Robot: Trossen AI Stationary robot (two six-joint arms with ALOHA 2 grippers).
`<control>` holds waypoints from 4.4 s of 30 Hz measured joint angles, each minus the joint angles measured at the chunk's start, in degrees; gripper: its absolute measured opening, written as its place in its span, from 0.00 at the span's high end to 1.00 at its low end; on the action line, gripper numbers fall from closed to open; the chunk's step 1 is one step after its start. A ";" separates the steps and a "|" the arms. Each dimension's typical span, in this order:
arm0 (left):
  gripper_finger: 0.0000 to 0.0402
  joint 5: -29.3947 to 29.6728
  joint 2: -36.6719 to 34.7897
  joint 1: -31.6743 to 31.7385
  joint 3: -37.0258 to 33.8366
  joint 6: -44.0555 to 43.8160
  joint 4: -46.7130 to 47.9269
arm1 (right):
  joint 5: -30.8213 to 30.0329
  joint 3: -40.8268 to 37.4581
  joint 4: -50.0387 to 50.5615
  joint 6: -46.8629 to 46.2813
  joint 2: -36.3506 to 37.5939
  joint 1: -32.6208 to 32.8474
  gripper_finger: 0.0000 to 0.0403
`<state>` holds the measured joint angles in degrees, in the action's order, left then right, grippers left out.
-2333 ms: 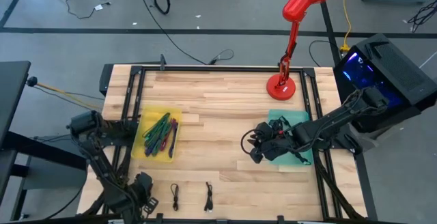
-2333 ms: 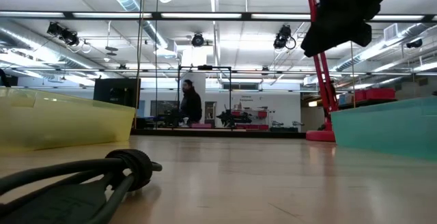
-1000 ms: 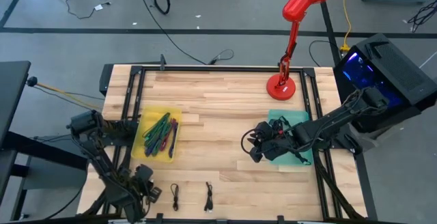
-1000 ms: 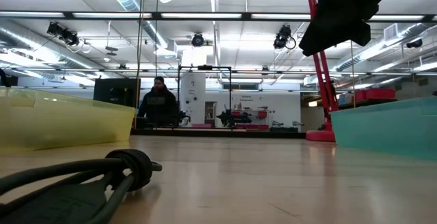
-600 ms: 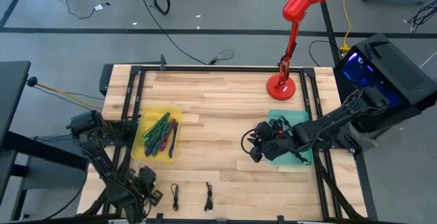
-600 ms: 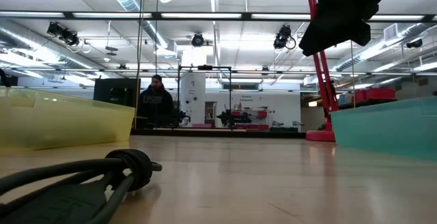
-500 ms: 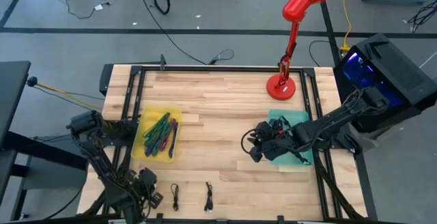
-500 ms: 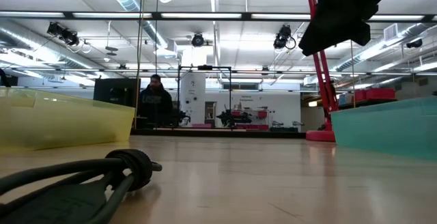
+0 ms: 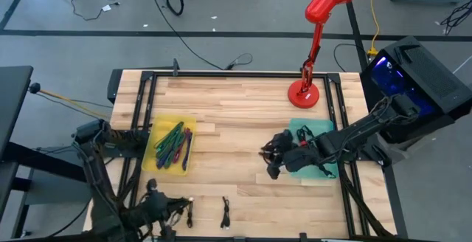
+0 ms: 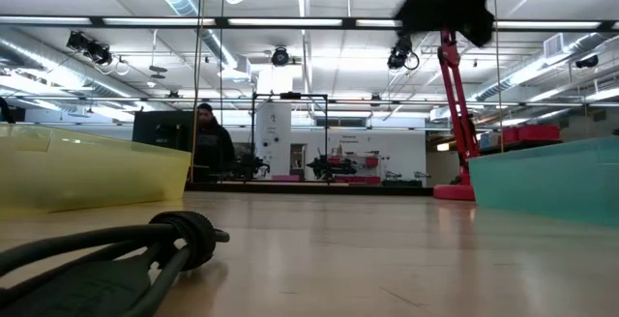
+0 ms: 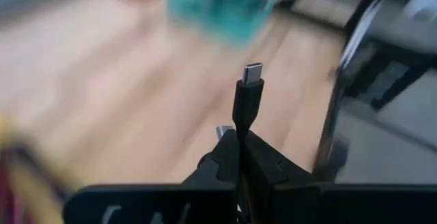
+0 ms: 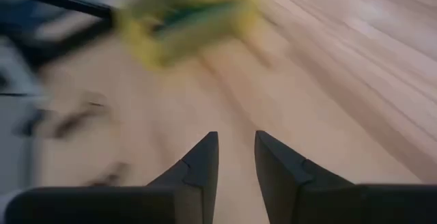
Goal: Pick & Place USB Port
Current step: Put the black charger cable into the green bin
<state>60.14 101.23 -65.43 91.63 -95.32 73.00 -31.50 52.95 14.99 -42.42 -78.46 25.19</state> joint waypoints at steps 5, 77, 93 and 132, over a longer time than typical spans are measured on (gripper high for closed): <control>0.99 18.10 -0.09 0.99 3.03 13.88 -0.14 | 5.56 0.02 -19.25 13.65 0.00 1.22 0.75; 0.99 -22.08 -27.57 35.29 -43.28 96.19 -108.62 | 12.55 0.07 -34.19 29.62 -7.96 -2.69 0.75; 0.99 -24.49 -22.95 35.23 -49.94 101.90 -126.27 | 20.89 0.15 -51.20 30.77 -11.07 -4.73 0.75; 0.99 -31.87 -13.92 40.89 -45.64 102.39 -136.45 | 22.05 0.00 -52.68 29.87 -11.41 -5.62 0.75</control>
<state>28.27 87.31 -24.53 45.99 7.06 -63.45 -9.45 52.95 -37.69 -12.56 -89.86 19.57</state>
